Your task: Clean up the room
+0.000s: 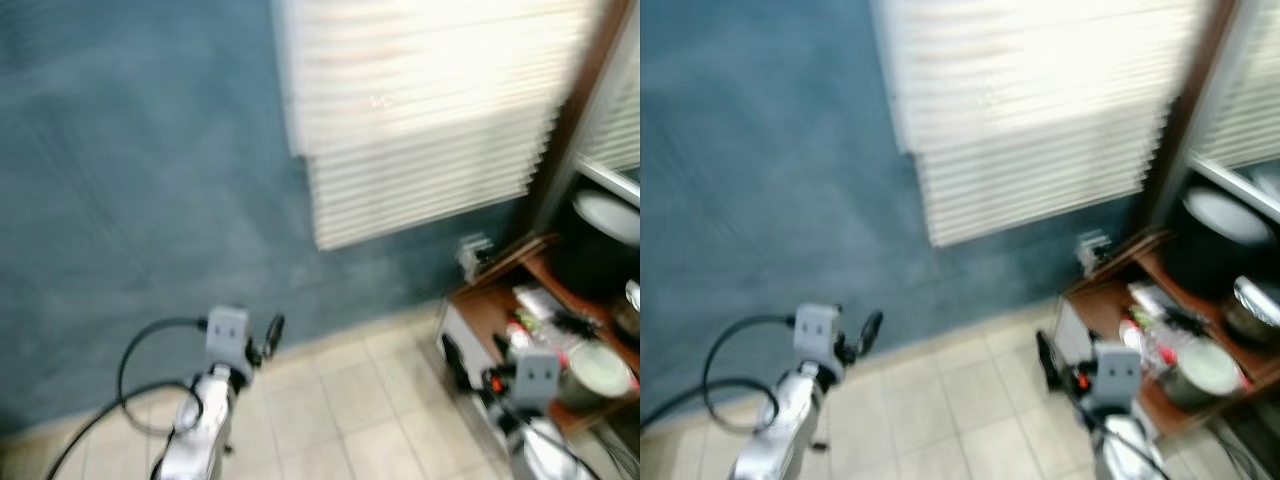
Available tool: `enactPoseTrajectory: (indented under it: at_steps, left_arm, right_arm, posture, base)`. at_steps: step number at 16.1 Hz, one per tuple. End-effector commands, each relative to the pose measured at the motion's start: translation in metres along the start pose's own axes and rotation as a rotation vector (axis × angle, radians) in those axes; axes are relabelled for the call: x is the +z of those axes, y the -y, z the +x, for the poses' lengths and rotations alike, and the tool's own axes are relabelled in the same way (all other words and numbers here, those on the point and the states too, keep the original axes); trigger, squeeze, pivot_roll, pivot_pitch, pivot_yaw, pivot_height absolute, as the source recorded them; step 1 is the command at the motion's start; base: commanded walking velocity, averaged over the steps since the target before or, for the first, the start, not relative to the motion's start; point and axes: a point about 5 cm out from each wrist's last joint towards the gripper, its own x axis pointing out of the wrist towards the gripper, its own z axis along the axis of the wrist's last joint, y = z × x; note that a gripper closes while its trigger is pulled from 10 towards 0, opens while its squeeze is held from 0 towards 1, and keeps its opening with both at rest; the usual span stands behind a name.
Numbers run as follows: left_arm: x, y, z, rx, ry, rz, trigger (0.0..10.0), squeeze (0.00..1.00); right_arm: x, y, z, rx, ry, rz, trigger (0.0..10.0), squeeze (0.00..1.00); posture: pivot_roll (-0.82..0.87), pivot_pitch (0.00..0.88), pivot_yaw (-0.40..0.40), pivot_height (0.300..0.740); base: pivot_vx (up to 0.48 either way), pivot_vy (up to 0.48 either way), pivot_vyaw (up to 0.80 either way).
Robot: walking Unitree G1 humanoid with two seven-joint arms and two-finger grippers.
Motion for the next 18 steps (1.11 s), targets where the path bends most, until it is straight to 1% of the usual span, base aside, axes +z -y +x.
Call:
enactPoseTrajectory:
  at_steps: [1,2,4,5,6,7,8,9,10,11,12,13,15,17,18]
  left_arm:
    - [-0.007,-0.025,-0.015,0.086,-0.034,0.041,10.0,0.0]
    - [-0.012,-0.035,-0.023,0.132,-0.054,0.054,10.0,0.0]
    - [-0.015,-0.047,-0.033,0.212,-0.058,0.051,10.0,0.0]
    - [-0.01,-0.051,-0.042,0.251,-0.015,0.027,10.0,0.0]
    - [-0.005,-0.051,-0.047,0.244,0.026,0.008,10.0,0.0]
    - [0.005,-0.047,-0.054,0.21,0.087,-0.001,10.0,0.0]
    - [0.017,-0.039,-0.06,0.154,0.141,0.005,10.0,0.0]
    - [0.025,-0.033,-0.065,0.134,0.17,-0.006,10.0,0.0]
    - [0.026,-0.03,-0.067,0.128,0.174,-0.001,10.0,0.0]
    - [0.022,-0.027,-0.072,0.149,0.162,-0.016,10.0,0.0]
    - [0.02,-0.029,-0.072,0.175,0.158,-0.031,10.0,0.0]
    - [0.021,-0.029,-0.072,0.211,0.161,-0.058,10.0,0.0]
    - [0.021,-0.027,-0.072,0.214,0.15,-0.067,10.0,0.0]
    - [0.02,-0.028,-0.073,0.233,0.133,-0.071,10.0,0.0]
    - [0.02,-0.029,-0.071,0.235,0.133,-0.068,10.0,0.0]
  right_arm:
    - [0.004,-0.006,0.004,0.033,0.002,0.007,10.0,0.0]
    - [0.003,-0.006,0.003,0.044,-0.002,0.007,10.0,0.0]
    - [0.002,-0.008,0.004,0.06,-0.008,0.003,10.0,0.0]
    - [0.004,-0.011,0.007,0.081,-0.003,0.003,10.0,0.0]
    - [0.009,-0.013,0.008,0.1,0.017,-0.001,10.0,0.0]
    - [0.018,-0.018,0.007,0.143,0.058,-0.015,10.0,0.0]
    - [0.029,-0.03,0.004,0.221,0.102,-0.043,10.0,0.0]
    - [0.036,-0.044,0.002,0.303,0.125,-0.021,10.0,0.0]
    - [0.038,-0.049,0.001,0.333,0.132,-0.009,10.0,0.0]
    - [0.039,-0.061,0.003,0.412,0.12,0.018,10.0,0.0]
    - [0.037,-0.064,0.004,0.441,0.105,0.02,10.0,0.0]
    - [0.038,-0.067,0.007,0.469,0.084,0.002,10.0,0.0]
    - [0.038,-0.064,0.009,0.443,0.065,-0.005,10.0,0.0]
    - [0.035,-0.06,0.009,0.415,0.034,-0.002,10.0,0.0]
    - [0.032,-0.059,0.009,0.403,0.011,-0.025,10.0,0.0]
  posture:
    - [-0.2,0.0,0.089,0.74]
    - [-0.19,0.0,0.088,0.74]
    - [-0.19,0.0,0.087,0.74]
    - [-0.18,0.0,0.083,0.74]
    - [-0.18,0.0,0.076,0.74]
    - [-0.17,0.0,0.07,0.74]
    - [-0.16,0.0,0.064,0.74]
    - [-0.16,0.0,0.06,0.74]
    - [-0.15,0.0,0.059,0.74]
    - [-0.14,0.0,0.05,0.74]
    - [-0.14,0.0,0.05,0.74]
    - [-0.14,0.0,0.045,0.74]
    - [-0.13,0.0,0.036,0.74]
    - [-0.13,0.0,0.031,0.74]
    - [-0.12,0.0,0.029,0.74]
  base:
    - [0.0,0.0,0.0]
    - [0.0,0.0,0.0]
    - [0.0,0.0,0.0]
    - [0.0,0.0,0.63]
    - [0.0,0.0,0.0]
    - [0.0,0.0,0.0]
    - [0.0,0.0,0.0]
    - [0.0,0.0,0.0]
    - [0.0,0.0,0.0]
    - [0.0,0.0,0.0]
    - [0.0,0.0,0.0]
    - [0.0,0.0,0.0]
    - [0.0,0.0,0.0]
    - [0.0,0.0,0.0]
    - [0.0,0.0,0.0]
